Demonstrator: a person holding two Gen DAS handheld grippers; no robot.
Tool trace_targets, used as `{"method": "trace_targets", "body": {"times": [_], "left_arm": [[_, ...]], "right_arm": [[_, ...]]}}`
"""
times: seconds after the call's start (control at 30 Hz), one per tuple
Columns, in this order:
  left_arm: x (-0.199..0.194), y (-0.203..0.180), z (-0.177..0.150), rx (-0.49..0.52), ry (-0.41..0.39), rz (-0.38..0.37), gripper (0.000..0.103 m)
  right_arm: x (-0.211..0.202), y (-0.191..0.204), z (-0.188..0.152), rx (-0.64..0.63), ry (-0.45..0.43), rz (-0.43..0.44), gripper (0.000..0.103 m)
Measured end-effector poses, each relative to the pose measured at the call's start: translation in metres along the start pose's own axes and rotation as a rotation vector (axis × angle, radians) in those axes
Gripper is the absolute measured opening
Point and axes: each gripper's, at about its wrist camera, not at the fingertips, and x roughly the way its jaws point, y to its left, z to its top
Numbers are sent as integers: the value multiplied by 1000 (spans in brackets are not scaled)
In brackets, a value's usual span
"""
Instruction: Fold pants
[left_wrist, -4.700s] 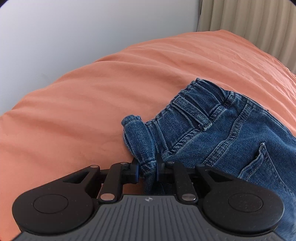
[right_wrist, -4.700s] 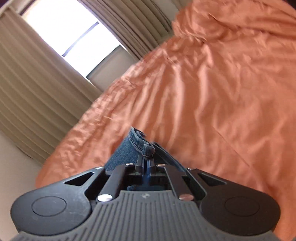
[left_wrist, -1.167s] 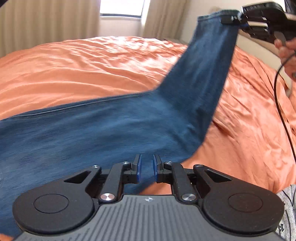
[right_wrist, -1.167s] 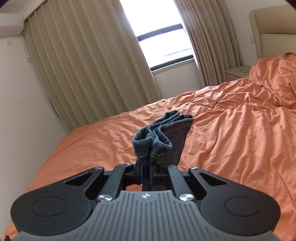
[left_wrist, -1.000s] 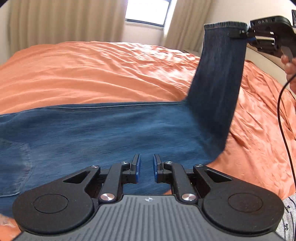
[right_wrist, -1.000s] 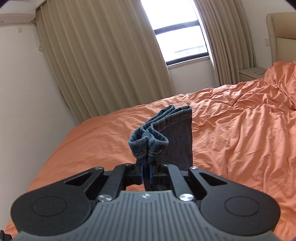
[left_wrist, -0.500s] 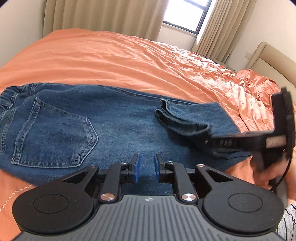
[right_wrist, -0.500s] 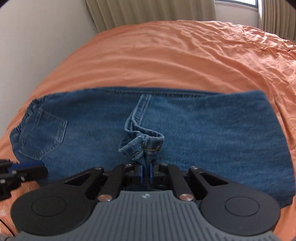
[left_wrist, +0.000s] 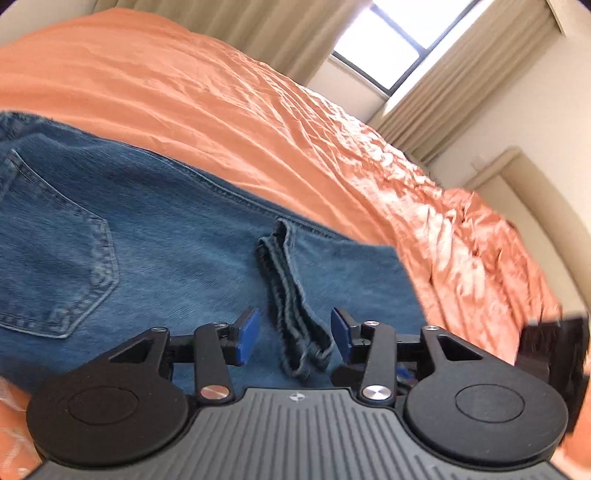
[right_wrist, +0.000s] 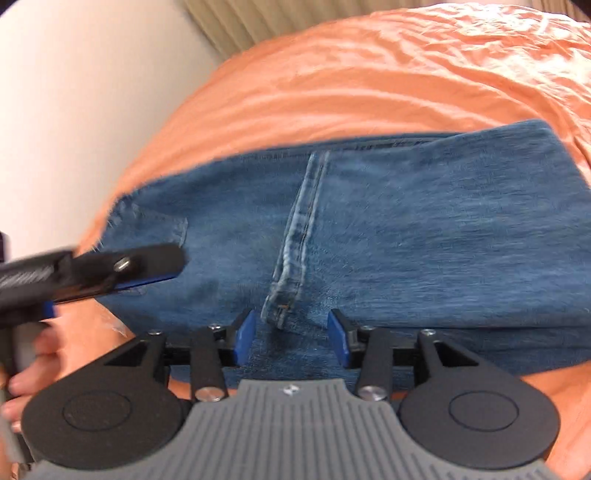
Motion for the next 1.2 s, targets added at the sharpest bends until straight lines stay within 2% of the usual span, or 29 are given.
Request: {"method": "trace_targets", "body": {"times": [0.1, 0.17, 0.3, 0.43, 0.57, 0.6, 0.67, 0.7, 0.73, 0.8, 0.9, 0.97, 1.07, 1.2], "left_arm": [[25, 8, 9, -99, -14, -27, 59], [44, 13, 16, -153, -16, -17, 59], [81, 23, 28, -202, -12, -2, 59], [111, 29, 38, -223, 17, 21, 57], [123, 32, 40, -234, 32, 8, 20], [123, 31, 40, -224, 25, 10, 11], [116, 17, 41, -168, -12, 25, 7], [112, 9, 41, -131, -26, 30, 6], [106, -3, 43, -77, -46, 32, 6], [90, -31, 47, 52, -90, 23, 6], [74, -62, 55, 187, -124, 40, 6], [77, -68, 57, 262, -108, 112, 6], [99, -56, 54, 298, -50, 217, 6], [127, -34, 41, 304, -4, 265, 6]], "right_arm": [[-20, -24, 1, -9, -90, -61, 46], [-32, -46, 2, 3, -153, -132, 46], [-59, -95, -1, 64, -282, -215, 46], [-75, -135, -7, 130, -364, -222, 46], [-78, -167, -6, 222, -369, -185, 46], [-77, -173, -6, 237, -360, -184, 46], [-76, -183, -4, 261, -352, -202, 45], [-75, -188, -1, 272, -352, -215, 39], [-75, -192, 0, 277, -350, -218, 28], [-76, -195, 3, 269, -353, -205, 16], [-79, -187, 5, 222, -365, -190, 8], [-78, -177, 5, 169, -366, -191, 5], [-70, -165, 5, 83, -349, -226, 0], [-52, -164, 4, 48, -309, -258, 0]]}}
